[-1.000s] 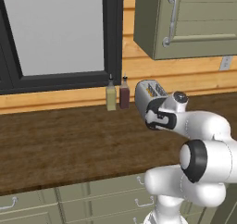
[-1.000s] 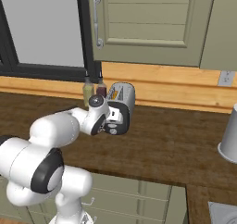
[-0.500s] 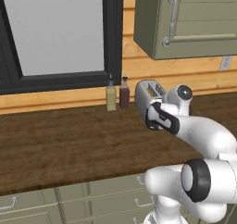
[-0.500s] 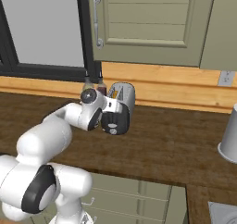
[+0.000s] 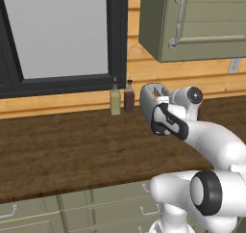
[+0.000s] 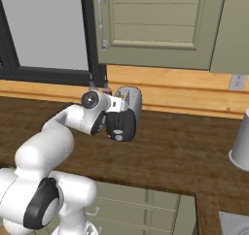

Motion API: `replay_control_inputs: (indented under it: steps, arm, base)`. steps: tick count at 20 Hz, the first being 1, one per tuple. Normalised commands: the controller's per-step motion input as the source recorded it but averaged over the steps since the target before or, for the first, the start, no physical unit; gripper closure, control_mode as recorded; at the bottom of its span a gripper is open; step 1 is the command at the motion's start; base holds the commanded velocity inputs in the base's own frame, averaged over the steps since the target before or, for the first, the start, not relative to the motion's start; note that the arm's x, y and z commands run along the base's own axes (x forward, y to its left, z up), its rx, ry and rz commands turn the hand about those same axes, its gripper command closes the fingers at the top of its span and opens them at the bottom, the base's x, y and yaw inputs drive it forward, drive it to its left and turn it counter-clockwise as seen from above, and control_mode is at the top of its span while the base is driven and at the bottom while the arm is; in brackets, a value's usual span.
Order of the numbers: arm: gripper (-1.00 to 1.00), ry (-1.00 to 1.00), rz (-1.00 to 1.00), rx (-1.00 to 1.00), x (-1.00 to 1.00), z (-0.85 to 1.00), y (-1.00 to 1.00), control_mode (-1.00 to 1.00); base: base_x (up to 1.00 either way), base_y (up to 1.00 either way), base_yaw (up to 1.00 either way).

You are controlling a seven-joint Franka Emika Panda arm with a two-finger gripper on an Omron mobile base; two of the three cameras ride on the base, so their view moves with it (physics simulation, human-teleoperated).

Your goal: Start the toaster. Once the lever pops up, take the bread to the plate on the dining counter.

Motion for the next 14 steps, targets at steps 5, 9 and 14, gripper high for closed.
replay_control_inputs:
  steps: [5,9,14]
  arm:
    - [-1.00,-0.01,0.00,0.00,0.17,0.00,0.00,-1.00]
    - [-1.00,0.00,0.00,0.00,0.20,0.00,0.00,-1.00]
    - [-1.00,0.00,0.00,0.00,0.30,0.00,0.00,-1.00]
  base:
    - [0.00,0.00,0.00]
    - [0.00,0.00,0.00]
    - [0.00,0.00,0.00]
